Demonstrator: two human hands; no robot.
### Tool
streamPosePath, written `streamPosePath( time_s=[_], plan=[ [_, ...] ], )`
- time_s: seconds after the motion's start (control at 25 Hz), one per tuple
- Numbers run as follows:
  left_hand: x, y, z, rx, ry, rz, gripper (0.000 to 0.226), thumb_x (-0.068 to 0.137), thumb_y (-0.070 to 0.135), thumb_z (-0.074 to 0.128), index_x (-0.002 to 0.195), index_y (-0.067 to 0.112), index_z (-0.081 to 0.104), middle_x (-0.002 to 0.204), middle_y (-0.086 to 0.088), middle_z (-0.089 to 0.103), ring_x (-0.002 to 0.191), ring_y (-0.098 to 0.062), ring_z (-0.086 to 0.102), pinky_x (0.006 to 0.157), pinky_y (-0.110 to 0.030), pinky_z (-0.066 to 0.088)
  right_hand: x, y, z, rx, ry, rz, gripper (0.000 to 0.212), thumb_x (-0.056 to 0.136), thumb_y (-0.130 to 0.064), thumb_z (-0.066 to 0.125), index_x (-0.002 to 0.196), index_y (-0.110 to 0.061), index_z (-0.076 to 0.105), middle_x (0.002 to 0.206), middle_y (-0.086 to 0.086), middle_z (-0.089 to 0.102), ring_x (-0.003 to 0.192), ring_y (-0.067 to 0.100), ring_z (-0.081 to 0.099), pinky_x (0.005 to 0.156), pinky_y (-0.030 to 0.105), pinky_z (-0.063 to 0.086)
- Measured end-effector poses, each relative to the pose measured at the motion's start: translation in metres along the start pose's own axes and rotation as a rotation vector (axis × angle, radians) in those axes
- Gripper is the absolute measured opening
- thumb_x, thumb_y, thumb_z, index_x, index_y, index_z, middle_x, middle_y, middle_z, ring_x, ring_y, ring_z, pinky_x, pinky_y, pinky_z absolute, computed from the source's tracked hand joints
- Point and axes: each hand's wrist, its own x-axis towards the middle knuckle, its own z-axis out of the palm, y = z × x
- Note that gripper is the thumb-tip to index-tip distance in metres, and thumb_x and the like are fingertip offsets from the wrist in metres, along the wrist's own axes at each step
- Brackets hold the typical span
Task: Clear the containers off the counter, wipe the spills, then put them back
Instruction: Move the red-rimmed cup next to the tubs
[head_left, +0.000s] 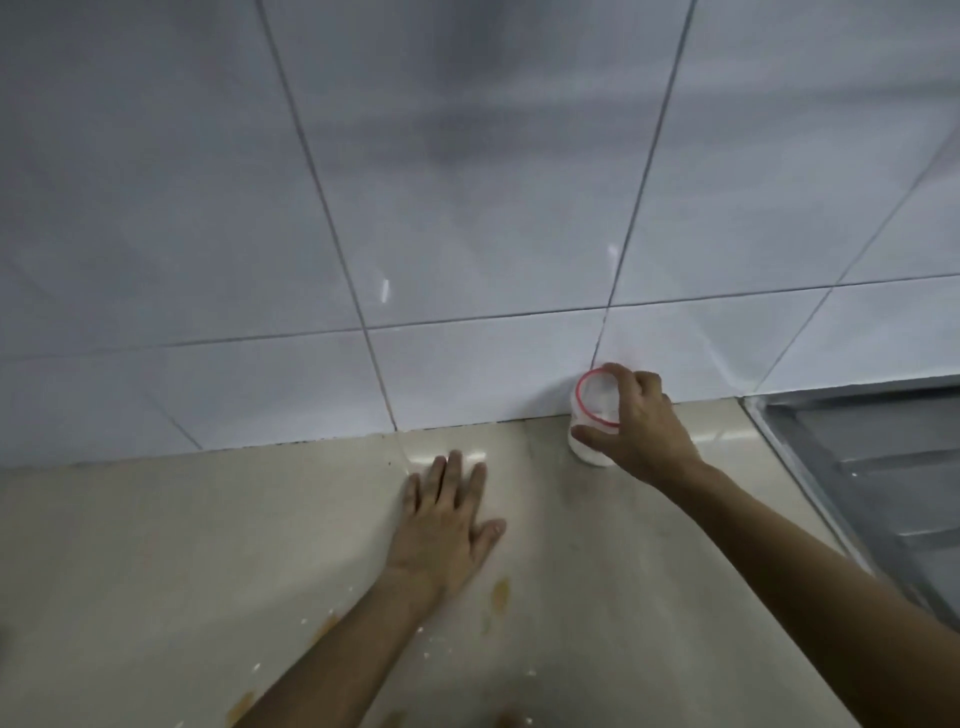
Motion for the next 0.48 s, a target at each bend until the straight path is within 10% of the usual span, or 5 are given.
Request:
streamPosePath(
  time_s=[0.48],
  plan=[
    [-0.005, -0.009, -0.026, -0.066, -0.103, 0.044, 0.066, 0.097, 0.052, 0.021, 0.153, 0.019, 0.008, 0.162, -0.013, 0.003, 0.149, -0.027, 0.003, 0.120, -0.043, -0.001, -0.018, -0.015, 0.004, -0.031, 0.051, 0.039, 0.082, 0.072, -0.039, 0.077, 0.136, -0.016, 0.032, 0.139, 0.017, 0.035, 0.117, 0.043, 0.049, 0.091, 0.051, 0.050]
  ],
)
